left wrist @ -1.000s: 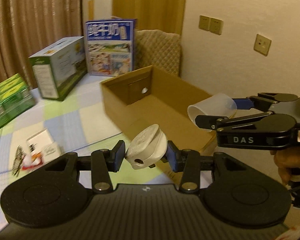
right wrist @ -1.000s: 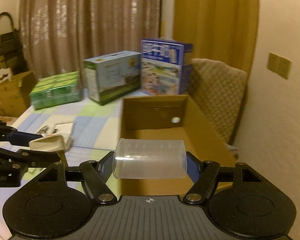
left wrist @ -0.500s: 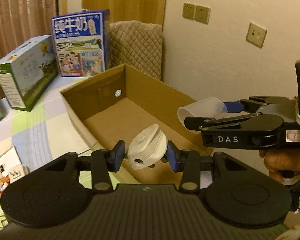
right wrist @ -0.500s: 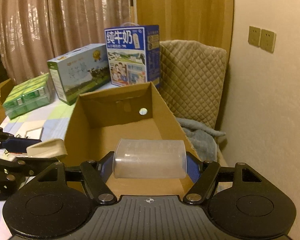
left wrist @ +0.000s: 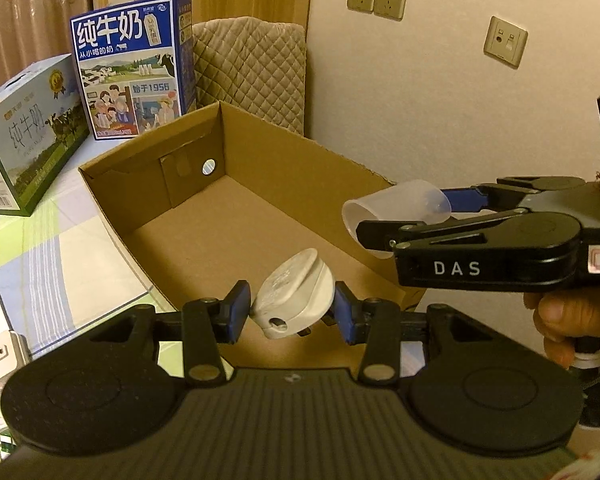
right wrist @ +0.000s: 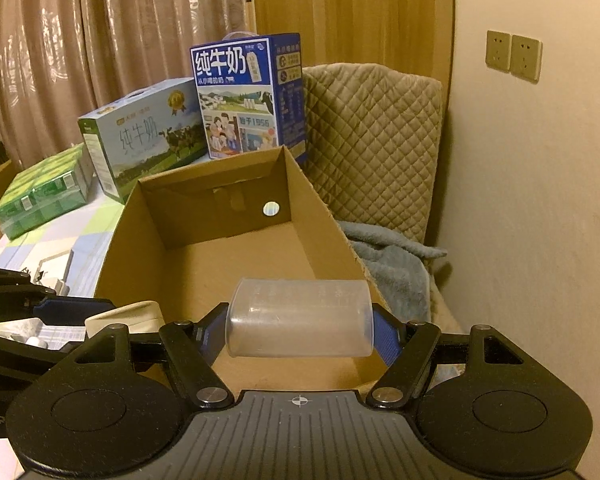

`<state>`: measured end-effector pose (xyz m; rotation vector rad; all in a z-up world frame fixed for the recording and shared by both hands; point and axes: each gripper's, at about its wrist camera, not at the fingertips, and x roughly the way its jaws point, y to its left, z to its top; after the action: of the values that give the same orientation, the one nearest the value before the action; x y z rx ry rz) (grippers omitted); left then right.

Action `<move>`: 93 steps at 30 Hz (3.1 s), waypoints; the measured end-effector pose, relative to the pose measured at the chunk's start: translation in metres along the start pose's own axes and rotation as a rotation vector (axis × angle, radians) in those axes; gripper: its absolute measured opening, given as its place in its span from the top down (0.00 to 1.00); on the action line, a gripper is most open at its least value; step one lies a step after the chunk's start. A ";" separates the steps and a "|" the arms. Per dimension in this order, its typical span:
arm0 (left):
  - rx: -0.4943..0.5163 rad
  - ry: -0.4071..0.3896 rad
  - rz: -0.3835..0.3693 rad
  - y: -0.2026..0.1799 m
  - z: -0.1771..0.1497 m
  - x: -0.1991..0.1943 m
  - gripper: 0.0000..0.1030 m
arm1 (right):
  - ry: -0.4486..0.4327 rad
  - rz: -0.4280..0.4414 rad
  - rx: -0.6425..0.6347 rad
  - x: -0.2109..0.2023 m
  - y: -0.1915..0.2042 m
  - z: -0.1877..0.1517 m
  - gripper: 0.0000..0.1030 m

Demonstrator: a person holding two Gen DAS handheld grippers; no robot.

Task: Organize rigid objects
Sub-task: 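Carry both items into the cardboard box while the left gripper opens to drop the plug, then open the right gripper to release the clear plastic box into the cardboard box, then move both tools back over the items on the table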

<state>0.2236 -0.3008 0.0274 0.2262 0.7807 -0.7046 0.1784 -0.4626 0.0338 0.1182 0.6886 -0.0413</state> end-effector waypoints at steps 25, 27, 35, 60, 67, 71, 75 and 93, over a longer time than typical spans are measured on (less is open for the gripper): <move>0.017 -0.031 0.091 0.020 -0.008 -0.036 0.53 | 0.009 0.033 -0.016 0.001 0.022 -0.007 0.33; 0.017 -0.032 0.099 0.021 -0.009 -0.039 0.53 | 0.011 0.038 -0.015 0.002 0.025 -0.006 0.33; 0.023 -0.030 0.126 0.026 -0.011 -0.045 0.53 | 0.019 0.059 -0.007 0.004 0.033 -0.007 0.33; -0.006 -0.043 0.157 0.033 -0.027 -0.075 0.53 | -0.022 0.010 -0.037 -0.023 0.054 -0.007 0.25; -0.028 -0.056 0.184 0.043 -0.037 -0.098 0.53 | -0.066 -0.001 -0.115 -0.043 0.083 -0.007 0.25; -0.042 -0.066 0.199 0.049 -0.042 -0.113 0.53 | -0.084 0.000 -0.146 -0.053 0.098 -0.006 0.25; -0.051 -0.077 0.217 0.056 -0.047 -0.129 0.53 | -0.096 0.017 -0.159 -0.061 0.111 -0.005 0.25; -0.117 -0.117 0.324 0.106 -0.086 -0.195 0.50 | -0.124 0.117 -0.177 -0.083 0.164 -0.002 0.25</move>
<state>0.1475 -0.0866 0.0990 0.1976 0.6514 -0.3614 0.1255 -0.2993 0.1007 -0.0143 0.5579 0.1233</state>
